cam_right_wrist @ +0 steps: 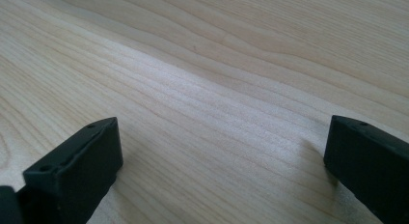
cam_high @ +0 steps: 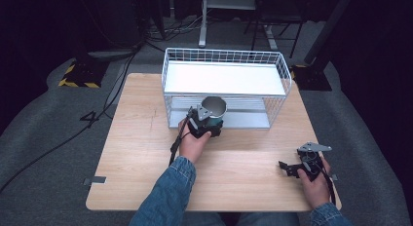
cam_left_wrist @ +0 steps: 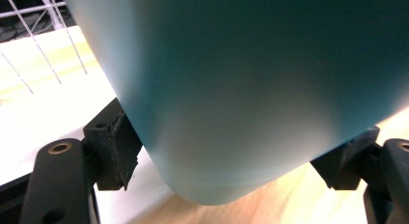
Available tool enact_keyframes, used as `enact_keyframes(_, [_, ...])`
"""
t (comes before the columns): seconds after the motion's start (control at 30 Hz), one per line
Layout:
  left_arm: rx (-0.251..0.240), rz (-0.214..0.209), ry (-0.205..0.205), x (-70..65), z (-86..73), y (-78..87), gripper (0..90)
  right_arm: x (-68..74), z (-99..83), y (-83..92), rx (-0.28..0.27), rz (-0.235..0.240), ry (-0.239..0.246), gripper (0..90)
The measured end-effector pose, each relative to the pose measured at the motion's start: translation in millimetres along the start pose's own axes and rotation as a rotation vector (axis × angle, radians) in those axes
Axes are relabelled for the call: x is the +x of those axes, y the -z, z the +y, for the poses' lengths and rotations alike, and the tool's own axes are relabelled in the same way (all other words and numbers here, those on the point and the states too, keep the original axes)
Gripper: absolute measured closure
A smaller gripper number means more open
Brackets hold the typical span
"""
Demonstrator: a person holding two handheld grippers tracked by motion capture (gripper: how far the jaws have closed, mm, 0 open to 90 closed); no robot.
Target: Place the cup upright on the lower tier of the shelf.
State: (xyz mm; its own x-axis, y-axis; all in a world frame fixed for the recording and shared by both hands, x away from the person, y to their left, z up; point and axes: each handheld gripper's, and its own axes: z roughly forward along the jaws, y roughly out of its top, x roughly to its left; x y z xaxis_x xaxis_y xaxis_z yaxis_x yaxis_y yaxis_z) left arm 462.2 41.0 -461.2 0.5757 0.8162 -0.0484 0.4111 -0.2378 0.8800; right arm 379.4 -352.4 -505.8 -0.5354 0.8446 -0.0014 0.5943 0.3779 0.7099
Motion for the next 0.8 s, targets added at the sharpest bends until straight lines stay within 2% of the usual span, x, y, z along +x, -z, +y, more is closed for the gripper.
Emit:
enact_keyframes(0.13, [-0.004, 0.005, 0.017, 0.3, 2.0, -8.2, 22.9, 0.0, 0.0, 0.1, 0.001, -0.001, 0.0, 0.1])
enact_keyframes(0.23, [-0.009, 0.028, 0.016, 0.6, 3.1, -14.9, 22.9, 0.0, 0.0, 0.1, 0.001, -0.002, 0.0, 0.0])
enact_keyframes(0.37, [-0.022, 0.038, 0.052, 1.8, 4.3, -23.3, 22.9, 0.0, 0.0, 0.1, 0.001, -0.002, 0.0, 0.1])
enact_keyframes(0.43, [-0.026, 0.042, 0.057, 2.3, 4.9, -26.2, 22.9, 0.0, 0.0, 0.1, 0.001, -0.002, 0.0, 0.0])
enact_keyframes(0.5, [-0.02, 0.04, 0.055, 3.2, 5.6, -28.9, 22.9, 0.0, 0.0, 0.1, 0.001, -0.002, 0.0, 0.0])
enact_keyframes(0.8, [-0.016, 0.054, 0.091, 8.9, 5.9, -45.3, 22.8, 0.0, 0.0, 0.1, 0.001, -0.002, 0.0, 0.0])
